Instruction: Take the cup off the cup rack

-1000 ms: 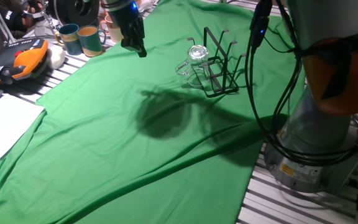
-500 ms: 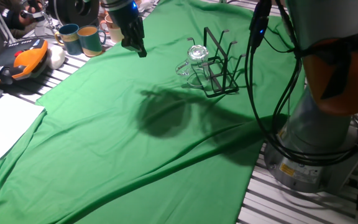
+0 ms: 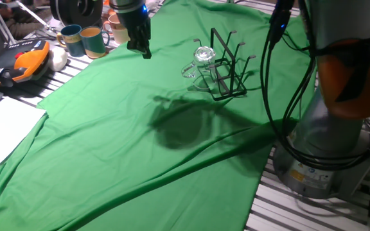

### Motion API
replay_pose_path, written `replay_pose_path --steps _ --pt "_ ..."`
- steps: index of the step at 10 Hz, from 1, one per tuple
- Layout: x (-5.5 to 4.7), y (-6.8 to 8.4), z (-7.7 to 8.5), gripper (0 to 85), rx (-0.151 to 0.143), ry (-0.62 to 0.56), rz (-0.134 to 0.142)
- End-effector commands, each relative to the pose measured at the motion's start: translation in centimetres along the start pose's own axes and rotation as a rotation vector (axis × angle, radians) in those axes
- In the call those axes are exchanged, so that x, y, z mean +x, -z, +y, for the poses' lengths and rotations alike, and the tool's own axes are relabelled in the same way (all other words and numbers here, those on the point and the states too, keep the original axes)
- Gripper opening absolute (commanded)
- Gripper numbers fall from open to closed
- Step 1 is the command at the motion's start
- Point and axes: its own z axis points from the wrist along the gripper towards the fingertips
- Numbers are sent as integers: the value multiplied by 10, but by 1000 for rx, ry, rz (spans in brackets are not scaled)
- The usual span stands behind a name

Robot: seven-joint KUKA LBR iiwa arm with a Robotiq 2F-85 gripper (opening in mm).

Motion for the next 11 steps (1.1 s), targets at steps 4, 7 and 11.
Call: replay_pose_path --steps 4,7,11 --pt "0 0 0 0 -39 66 -68" --pt "1 0 -5 0 -8 98 -34" --pt "20 -12 -46 170 17 142 -3"
